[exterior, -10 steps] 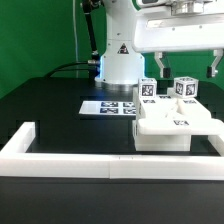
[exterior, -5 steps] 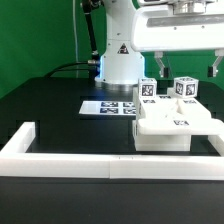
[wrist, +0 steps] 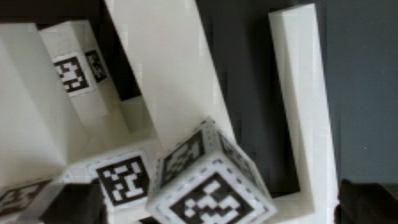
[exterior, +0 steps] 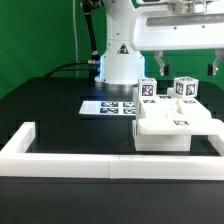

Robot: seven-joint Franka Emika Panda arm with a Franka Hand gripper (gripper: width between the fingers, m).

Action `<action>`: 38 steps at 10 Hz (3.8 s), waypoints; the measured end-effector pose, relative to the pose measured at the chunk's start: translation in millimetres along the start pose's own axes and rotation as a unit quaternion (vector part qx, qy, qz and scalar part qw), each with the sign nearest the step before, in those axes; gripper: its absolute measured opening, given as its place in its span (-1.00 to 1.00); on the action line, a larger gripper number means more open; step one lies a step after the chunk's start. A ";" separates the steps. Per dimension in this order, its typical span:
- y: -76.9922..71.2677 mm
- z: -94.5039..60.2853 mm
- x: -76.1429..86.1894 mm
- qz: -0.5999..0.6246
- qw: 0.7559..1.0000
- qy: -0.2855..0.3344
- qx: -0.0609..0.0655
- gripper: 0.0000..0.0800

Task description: Assemble chair

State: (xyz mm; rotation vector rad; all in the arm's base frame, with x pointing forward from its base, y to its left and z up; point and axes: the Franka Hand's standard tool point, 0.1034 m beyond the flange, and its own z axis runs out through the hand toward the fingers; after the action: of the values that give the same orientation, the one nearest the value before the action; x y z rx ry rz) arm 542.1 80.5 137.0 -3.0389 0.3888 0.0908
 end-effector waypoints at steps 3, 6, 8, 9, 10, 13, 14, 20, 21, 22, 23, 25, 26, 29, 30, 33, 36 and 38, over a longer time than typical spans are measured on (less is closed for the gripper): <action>-2.1 1.8 2.4 -0.021 1.000 0.013 0.000 0.62; -1.0 2.9 5.6 -0.107 0.994 0.025 -0.002 0.62; -1.3 3.0 5.5 -0.112 0.993 0.026 -0.004 0.62; -0.3 2.9 5.9 -0.123 0.992 0.026 -0.006 0.62; 1.4 2.6 6.7 -0.171 0.985 0.026 -0.012 0.62; -0.8 4.2 6.6 -0.293 0.955 0.025 -0.025 0.62; -0.4 4.4 6.6 -0.333 0.942 0.023 -0.028 0.62; 1.1 9.0 5.6 -0.318 0.948 0.020 -0.030 0.29; 1.3 8.9 5.7 -0.317 0.948 0.020 -0.030 -0.05; 1.2 8.7 5.8 -0.298 0.954 0.021 -0.029 -0.29; 1.3 8.7 5.8 -0.297 0.954 0.021 -0.029 -0.29; 1.2 8.7 5.8 -0.197 0.980 0.024 -0.027 -0.29; 1.2 8.7 5.8 -0.172 0.984 0.024 -0.026 -0.29; 1.1 8.7 5.8 -0.034 0.999 0.028 -0.023 -0.29; 1.1 8.7 5.7 0.003 0.999 0.029 -0.022 -0.29; 0.9 8.8 5.6 0.128 0.991 0.031 -0.018 -0.29; 0.4 8.8 5.5 0.239 0.970 0.033 -0.014 -0.29; 0.0 8.9 5.3 0.305 0.952 0.033 -0.012 -0.29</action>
Offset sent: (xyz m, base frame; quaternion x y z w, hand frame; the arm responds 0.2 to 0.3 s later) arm 0.0018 0.0187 -0.0093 0.0318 0.0197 -0.1167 0.9925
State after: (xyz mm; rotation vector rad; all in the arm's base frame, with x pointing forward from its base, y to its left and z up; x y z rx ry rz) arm 546.8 79.9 127.7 -2.8236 1.3226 0.0256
